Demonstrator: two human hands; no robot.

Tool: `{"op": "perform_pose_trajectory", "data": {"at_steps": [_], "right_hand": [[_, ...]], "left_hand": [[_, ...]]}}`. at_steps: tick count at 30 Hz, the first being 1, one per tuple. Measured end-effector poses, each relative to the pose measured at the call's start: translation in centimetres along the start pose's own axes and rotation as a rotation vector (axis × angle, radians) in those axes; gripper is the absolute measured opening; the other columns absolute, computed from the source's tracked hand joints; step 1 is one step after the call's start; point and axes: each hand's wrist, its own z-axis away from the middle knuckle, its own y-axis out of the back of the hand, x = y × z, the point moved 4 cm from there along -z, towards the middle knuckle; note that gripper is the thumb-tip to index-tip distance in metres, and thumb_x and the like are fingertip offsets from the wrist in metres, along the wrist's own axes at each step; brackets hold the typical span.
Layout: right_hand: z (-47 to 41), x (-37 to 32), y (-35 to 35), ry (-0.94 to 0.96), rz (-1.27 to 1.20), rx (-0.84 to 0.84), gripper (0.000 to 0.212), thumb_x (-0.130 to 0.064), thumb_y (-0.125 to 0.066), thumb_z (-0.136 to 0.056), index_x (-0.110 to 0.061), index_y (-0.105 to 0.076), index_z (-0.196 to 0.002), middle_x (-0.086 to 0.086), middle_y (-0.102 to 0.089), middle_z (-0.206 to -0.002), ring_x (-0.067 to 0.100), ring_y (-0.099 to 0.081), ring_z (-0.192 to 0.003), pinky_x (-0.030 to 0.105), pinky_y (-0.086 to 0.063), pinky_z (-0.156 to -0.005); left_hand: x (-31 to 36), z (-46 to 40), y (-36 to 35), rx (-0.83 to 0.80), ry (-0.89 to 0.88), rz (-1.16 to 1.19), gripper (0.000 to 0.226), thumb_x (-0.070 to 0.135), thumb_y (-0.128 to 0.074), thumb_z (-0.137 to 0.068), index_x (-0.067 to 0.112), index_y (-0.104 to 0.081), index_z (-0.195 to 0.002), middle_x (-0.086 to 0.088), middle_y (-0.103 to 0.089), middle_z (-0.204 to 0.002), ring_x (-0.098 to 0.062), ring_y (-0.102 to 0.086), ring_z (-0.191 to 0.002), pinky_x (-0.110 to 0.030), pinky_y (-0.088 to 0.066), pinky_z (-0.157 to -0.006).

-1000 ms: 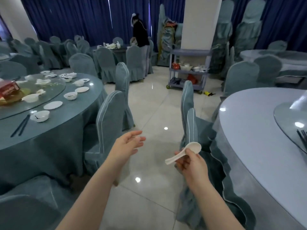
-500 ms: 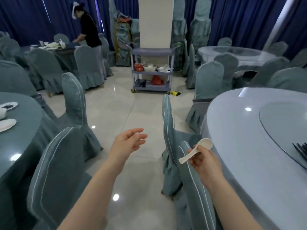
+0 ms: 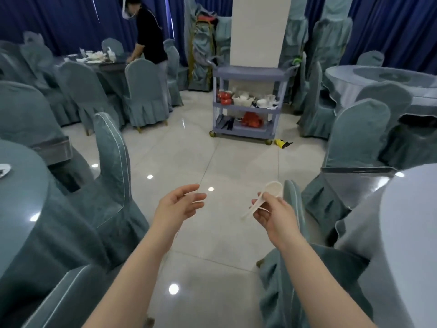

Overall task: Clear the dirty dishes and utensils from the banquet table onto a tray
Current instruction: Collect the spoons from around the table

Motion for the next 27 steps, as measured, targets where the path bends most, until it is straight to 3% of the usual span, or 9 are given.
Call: {"op": "perform_pose_trajectory", "data": {"at_steps": [6,11,21,27], "right_hand": [[-14.3,-0.5,-6.0,-0.019,0.162,-0.099,0.014,-0.014,-0.058,-0.093,-0.007,-0.07,-0.096,0.01,-0.073,-0.083,0.015,-0.066,-0.067,0.026,-0.056,-0.066],[-25.8,-3.0,-6.4,-0.055,0.09,0.023,0.014,-0.017,-0.057,-0.094,-0.009,-0.068,-0.099,0.008,-0.074,-0.086,0.014,-0.066,-0.068,0.029,-0.051,-0.073],[-40.9,-11.6,9.8,0.097,-0.261,0.614,0.011,-0.017,-0.063,-0.09,-0.009,-0.071,-0.093,0.007,-0.074,-0.084,0.02,-0.072,-0.072,0.031,-0.052,-0.069],[-49.9,-14.4,17.0,0.086,-0.309,0.835,0.014,-0.017,-0.065,-0.087,-0.011,-0.075,-0.079,0.006,-0.07,-0.074,0.016,-0.066,-0.061,0.029,-0.049,-0.064]], "left_hand": [[-1.7,-16.7,1.3,-0.017,0.051,-0.034,0.021,0.015,-0.051,-0.097,0.024,-0.065,-0.109,0.004,-0.076,-0.097,-0.013,-0.071,-0.091,-0.028,-0.051,-0.083],[-2.0,-31.3,-3.0,-0.168,0.13,-0.058,0.022,0.014,-0.049,-0.097,0.022,-0.066,-0.109,0.002,-0.076,-0.099,-0.015,-0.072,-0.092,-0.029,-0.05,-0.082],[-1.7,-54.4,-24.9,-0.613,0.215,-0.208,0.019,0.017,-0.052,-0.096,0.022,-0.067,-0.106,0.001,-0.076,-0.096,-0.016,-0.072,-0.09,-0.03,-0.05,-0.083],[-2.1,-64.4,-38.0,-0.79,0.234,-0.296,0.019,0.018,-0.05,-0.097,0.022,-0.066,-0.107,0.002,-0.076,-0.096,-0.015,-0.072,-0.09,-0.03,-0.05,-0.082]]}}
